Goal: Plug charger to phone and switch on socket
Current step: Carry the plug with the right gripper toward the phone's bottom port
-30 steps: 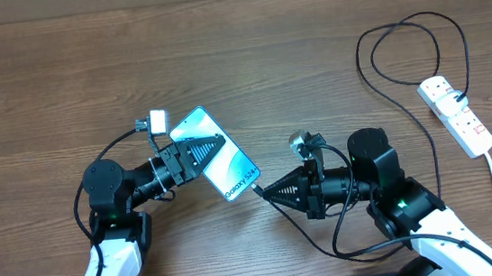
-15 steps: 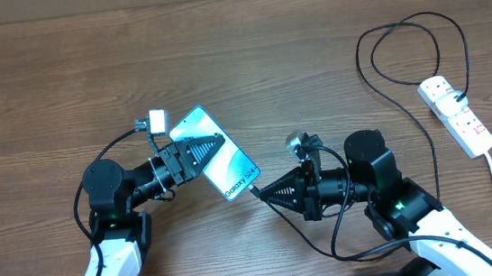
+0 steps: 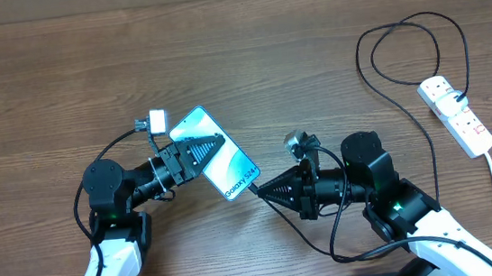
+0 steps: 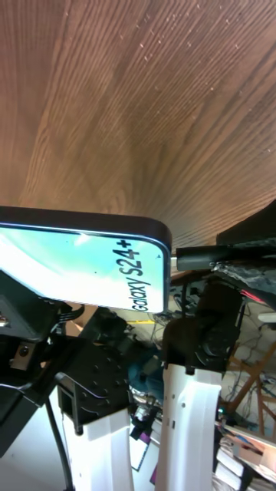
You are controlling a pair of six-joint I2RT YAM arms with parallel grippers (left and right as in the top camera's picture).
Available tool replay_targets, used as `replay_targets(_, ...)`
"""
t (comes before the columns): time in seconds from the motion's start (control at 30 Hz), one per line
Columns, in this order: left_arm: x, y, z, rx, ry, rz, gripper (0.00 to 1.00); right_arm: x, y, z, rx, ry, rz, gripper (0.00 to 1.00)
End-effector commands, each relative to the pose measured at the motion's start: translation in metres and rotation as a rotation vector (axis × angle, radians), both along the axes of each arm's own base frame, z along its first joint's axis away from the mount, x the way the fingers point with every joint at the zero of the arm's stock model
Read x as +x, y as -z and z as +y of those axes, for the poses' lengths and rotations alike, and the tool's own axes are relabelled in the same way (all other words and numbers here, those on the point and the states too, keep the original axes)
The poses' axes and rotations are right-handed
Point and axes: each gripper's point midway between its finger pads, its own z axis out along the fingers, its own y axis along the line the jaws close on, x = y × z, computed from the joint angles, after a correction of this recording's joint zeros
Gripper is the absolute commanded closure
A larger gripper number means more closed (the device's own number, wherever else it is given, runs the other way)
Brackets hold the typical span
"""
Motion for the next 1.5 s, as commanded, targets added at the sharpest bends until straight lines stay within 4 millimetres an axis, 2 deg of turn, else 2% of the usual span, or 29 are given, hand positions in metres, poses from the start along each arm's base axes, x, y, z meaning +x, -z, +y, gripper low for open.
replay_targets(0.0,-0.002,-0.006,-0.001,-0.003,0.015,-0.018,0.96,0.001,-0.003,0.002,0.011,0.006,0.002,0.96)
replay_targets(0.33,0.001,-0.006,0.0,-0.003,-0.002,-0.019,0.96,-0.004,0.009,-0.001,-0.028,0.004,0.066,0.96)
replay_targets(0.93,0.002,-0.006,0.001,0.001,-0.008,-0.027,0.96,-0.016,0.0,0.002,0.017,-0.073,0.062,0.96)
replay_targets(1.47,0.002,-0.004,0.0,0.001,-0.004,-0.019,0.96,-0.014,-0.005,0.004,0.032,-0.073,0.036,0.96)
